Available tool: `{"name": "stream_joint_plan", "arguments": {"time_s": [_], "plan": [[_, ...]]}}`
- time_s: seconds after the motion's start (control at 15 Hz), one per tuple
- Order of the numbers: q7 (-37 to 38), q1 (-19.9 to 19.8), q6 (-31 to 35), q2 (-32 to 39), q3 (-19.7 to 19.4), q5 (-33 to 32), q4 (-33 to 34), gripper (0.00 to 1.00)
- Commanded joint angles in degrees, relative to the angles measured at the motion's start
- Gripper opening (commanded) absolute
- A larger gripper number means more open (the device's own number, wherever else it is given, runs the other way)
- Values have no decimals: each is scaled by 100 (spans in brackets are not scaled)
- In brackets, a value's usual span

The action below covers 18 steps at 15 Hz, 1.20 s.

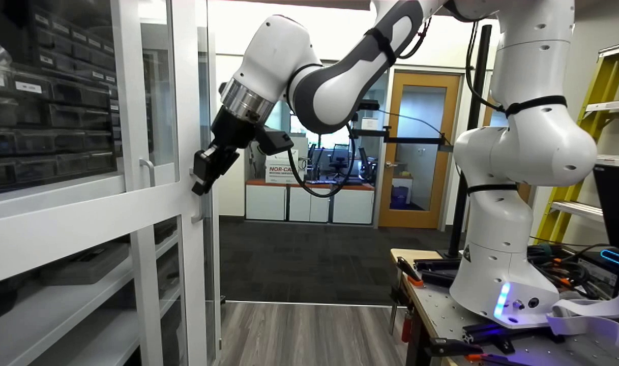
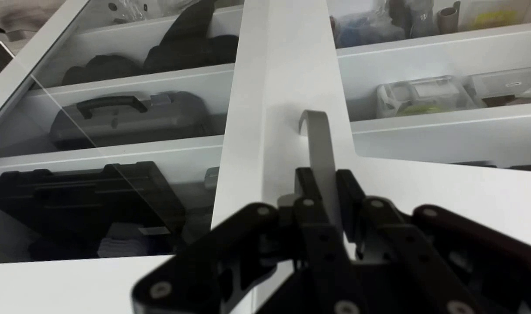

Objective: Open the left file cabinet door

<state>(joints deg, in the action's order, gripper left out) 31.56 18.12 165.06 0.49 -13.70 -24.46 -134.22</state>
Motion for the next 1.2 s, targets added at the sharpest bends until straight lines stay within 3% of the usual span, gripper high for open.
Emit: {"name": "stream_joint_plan", "arguments": {"time_s": [0.0, 0.13, 0.2, 0.4, 0.8, 1.0, 1.07, 1.13], "plan": [[-546, 181, -394, -802, 196, 190, -462, 4], [-676, 209, -529, -960, 230, 296, -577, 4], [-919, -433, -592, -1032, 912, 549, -635, 4], [-1486, -662, -877, -1241, 1269, 1118, -732, 4], [-2210, -898, -1370, -1687, 1691, 1603, -960, 4], [-2187, -976, -1539, -1833, 1822, 1580, -1043, 4], [-2254, -992, -1651, -1840, 1842, 1541, -1022, 41], [-2192, -1022, -1718, -1876, 1892, 1494, -1050, 42]]}}
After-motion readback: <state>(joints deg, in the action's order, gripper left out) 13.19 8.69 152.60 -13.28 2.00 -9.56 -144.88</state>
